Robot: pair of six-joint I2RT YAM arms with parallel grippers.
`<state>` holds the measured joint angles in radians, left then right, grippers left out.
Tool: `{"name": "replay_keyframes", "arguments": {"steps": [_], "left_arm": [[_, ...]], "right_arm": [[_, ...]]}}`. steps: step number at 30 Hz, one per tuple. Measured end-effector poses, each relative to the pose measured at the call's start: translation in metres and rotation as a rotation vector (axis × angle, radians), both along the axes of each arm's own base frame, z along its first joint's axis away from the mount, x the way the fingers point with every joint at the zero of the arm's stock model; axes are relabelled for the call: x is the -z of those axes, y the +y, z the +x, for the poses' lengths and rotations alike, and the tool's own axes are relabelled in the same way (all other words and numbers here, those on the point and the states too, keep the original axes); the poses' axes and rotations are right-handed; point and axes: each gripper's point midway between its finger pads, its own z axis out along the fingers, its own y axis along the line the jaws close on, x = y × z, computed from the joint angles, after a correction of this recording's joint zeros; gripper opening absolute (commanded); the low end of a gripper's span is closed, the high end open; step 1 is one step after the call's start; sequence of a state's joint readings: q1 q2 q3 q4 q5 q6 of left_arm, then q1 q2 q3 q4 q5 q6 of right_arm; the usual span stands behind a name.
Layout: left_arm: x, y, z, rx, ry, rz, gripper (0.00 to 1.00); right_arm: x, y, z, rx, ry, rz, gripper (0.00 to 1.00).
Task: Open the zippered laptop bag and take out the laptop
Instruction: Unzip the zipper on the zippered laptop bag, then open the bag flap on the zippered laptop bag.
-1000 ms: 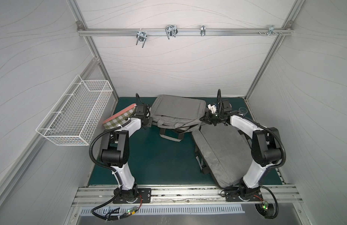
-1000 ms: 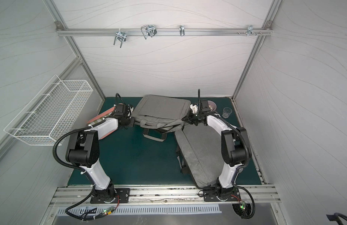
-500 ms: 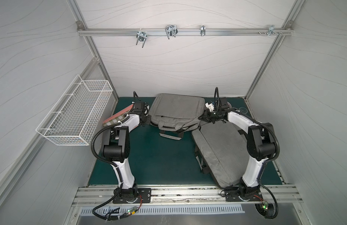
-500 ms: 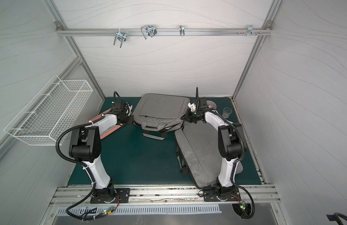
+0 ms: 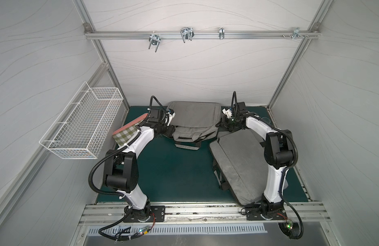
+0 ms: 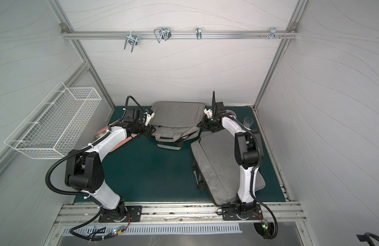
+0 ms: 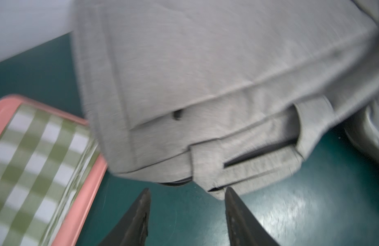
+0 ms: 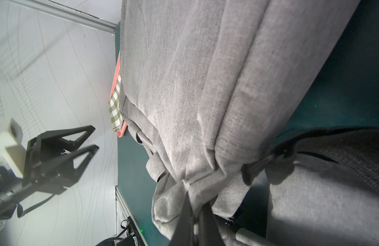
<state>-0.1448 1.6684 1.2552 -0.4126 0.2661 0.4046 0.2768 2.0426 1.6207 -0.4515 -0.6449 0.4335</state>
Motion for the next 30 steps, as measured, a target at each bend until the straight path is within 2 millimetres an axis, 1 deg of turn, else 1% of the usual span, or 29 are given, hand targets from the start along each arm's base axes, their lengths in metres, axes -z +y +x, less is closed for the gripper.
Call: {"name": "replay_keyframes", "arguments": {"steps": [3,6,11,15,18,24,30], "left_arm": [[0.008,-0.007,-0.003,0.139,-0.015,0.048,0.59],[0.021,-0.012,-0.005,0.283,-0.012,0.11,0.59],[0.042,-0.018,-0.004,0.46,-0.031,0.214,0.62],[0.056,-0.033,-0.004,0.577,-0.059,0.288,0.63],[0.062,-0.046,0.001,0.638,-0.103,0.34,0.64],[0.076,-0.059,0.02,0.681,-0.18,0.455,0.64],[0.091,-0.054,0.027,0.701,-0.176,0.531,0.64]], "right_arm": [[0.001,0.001,0.004,-0.011,-0.003,-0.005,0.0],[0.002,0.001,0.005,-0.022,0.0,-0.013,0.0],[0.005,0.001,0.006,-0.036,-0.001,-0.022,0.0],[0.008,0.001,0.005,-0.042,0.004,-0.027,0.0],[0.01,0.001,0.006,-0.043,0.013,-0.029,0.0],[0.007,0.002,0.006,-0.043,0.017,-0.029,0.0],[0.006,0.003,0.007,-0.048,0.024,-0.024,0.0]]}}
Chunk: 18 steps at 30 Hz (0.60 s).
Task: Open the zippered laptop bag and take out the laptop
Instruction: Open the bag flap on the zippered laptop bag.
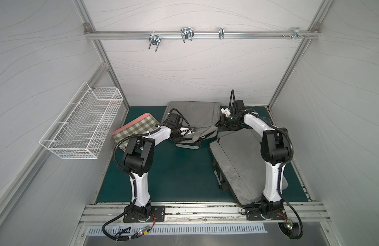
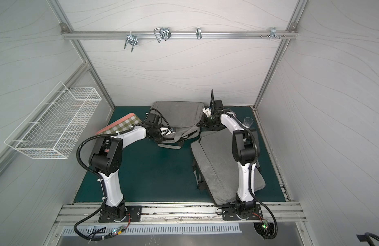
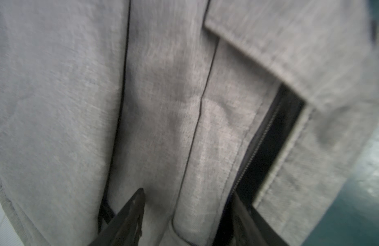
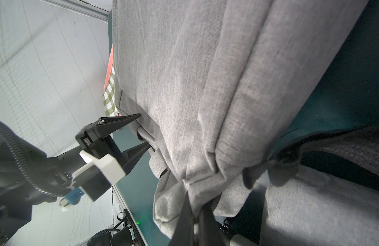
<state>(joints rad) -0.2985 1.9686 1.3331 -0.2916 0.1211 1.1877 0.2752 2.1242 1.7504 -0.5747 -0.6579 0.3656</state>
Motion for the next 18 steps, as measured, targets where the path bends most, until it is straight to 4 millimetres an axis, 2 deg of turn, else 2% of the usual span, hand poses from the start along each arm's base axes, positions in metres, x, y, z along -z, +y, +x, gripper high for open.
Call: {"name": "replay_keyframes", "arguments": {"steps": [9,13,18], "left_arm": [[0.001,0.006,0.013,-0.03,-0.045,0.058,0.48],[-0.003,0.009,0.02,-0.06,-0.075,0.074,0.37],[-0.008,0.008,0.025,-0.09,-0.091,0.059,0.16]], "right_arm": [[-0.001,0.001,-0.001,-0.014,-0.003,-0.001,0.0],[0.0,0.001,-0.001,-0.015,-0.001,-0.001,0.0],[0.0,0.002,-0.002,-0.017,-0.001,-0.002,0.0]]}}
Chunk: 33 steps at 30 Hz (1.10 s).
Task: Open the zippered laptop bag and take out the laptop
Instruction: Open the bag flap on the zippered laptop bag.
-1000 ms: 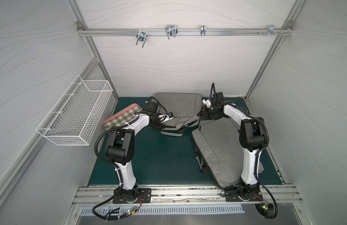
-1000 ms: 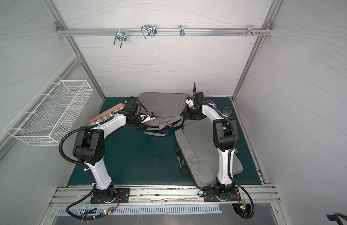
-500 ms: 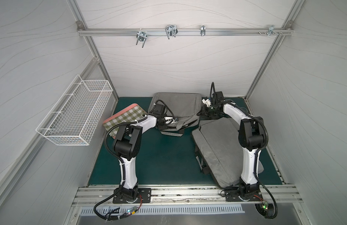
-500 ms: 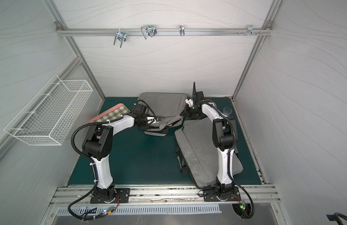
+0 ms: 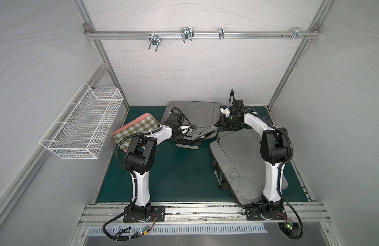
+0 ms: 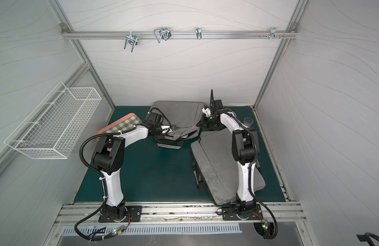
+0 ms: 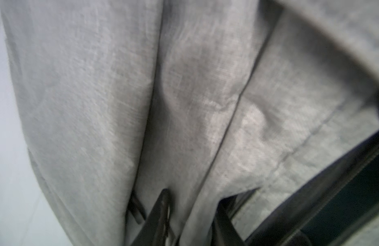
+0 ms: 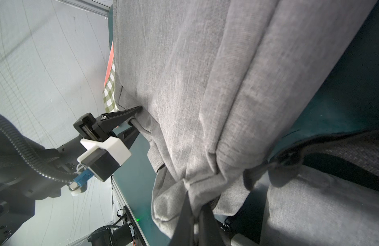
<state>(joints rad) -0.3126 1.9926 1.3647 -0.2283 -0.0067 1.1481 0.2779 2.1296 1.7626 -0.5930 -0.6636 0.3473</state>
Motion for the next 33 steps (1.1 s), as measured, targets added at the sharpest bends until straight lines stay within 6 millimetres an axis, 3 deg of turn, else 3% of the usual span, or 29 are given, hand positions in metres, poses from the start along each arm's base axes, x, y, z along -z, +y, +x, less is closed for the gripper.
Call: {"name": "replay_keyframes", "arguments": {"steps": [3,6,8,13,17,20,27,30,33], "left_arm": [[-0.003,0.0,0.002,-0.031,0.001,-0.019,0.07],[-0.006,0.002,0.003,-0.085,0.003,-0.048,0.05],[-0.011,0.002,0.004,-0.12,0.003,-0.072,0.03],[-0.042,-0.001,0.011,-0.215,-0.005,-0.16,0.0],[-0.067,0.001,0.017,-0.3,-0.027,-0.247,0.0],[-0.075,-0.001,0.019,-0.362,-0.02,-0.309,0.0],[-0.096,-0.005,0.02,-0.515,0.033,-0.448,0.0],[-0.107,-0.006,0.023,-0.58,0.041,-0.505,0.0],[-0.112,-0.005,0.023,-0.644,0.058,-0.554,0.0]], "right_arm": [[0.0,0.0,0.0,0.001,0.0,0.001,0.0],[0.0,0.0,0.001,0.007,0.003,0.002,0.0],[0.002,0.0,0.001,0.018,0.009,0.002,0.16],[0.014,-0.003,0.001,0.055,0.036,-0.003,0.46],[0.015,-0.009,-0.004,0.09,0.035,-0.026,0.57],[0.002,-0.018,-0.009,0.135,-0.001,-0.041,0.64],[-0.045,-0.035,-0.039,0.268,-0.091,0.0,0.65],[-0.048,-0.036,-0.053,0.339,-0.074,0.023,0.62],[-0.037,-0.023,-0.071,0.387,-0.023,0.037,0.58]]}}
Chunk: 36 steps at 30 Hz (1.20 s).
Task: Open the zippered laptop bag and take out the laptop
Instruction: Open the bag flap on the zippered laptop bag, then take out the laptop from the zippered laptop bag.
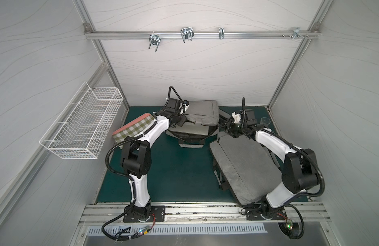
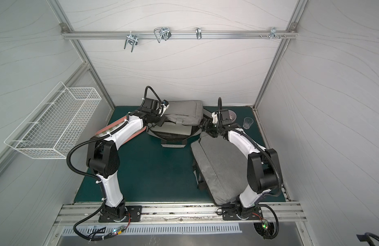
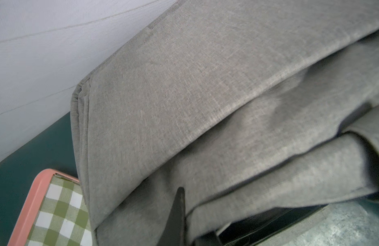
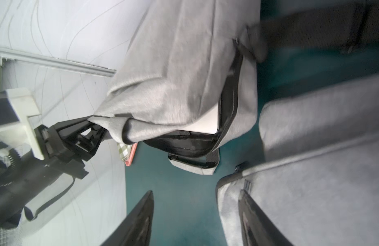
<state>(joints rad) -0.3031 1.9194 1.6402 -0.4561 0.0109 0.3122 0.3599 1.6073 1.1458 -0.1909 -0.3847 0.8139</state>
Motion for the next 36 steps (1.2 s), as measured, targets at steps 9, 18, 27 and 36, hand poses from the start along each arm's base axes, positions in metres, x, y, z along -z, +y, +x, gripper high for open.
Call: {"name": "replay_keyframes", "arguments": {"steps": [9,18,27,36], "left_arm": [[-0.001,-0.002,-0.005,-0.073,0.061,-0.096,0.0],[-0.012,-0.007,-0.013,-0.046,0.109,-0.14,0.0],[-0.007,-0.016,-0.025,0.018,0.161,-0.167,0.0],[-0.008,-0.02,-0.029,0.066,0.17,-0.162,0.0]], "right_arm": [[0.03,0.06,-0.036,0.137,0.124,0.08,0.58],[0.06,0.117,-0.025,0.262,0.186,0.191,0.52],[0.098,0.158,0.011,0.316,0.229,0.323,0.44],[0.11,0.17,0.025,0.337,0.249,0.38,0.45]]}}
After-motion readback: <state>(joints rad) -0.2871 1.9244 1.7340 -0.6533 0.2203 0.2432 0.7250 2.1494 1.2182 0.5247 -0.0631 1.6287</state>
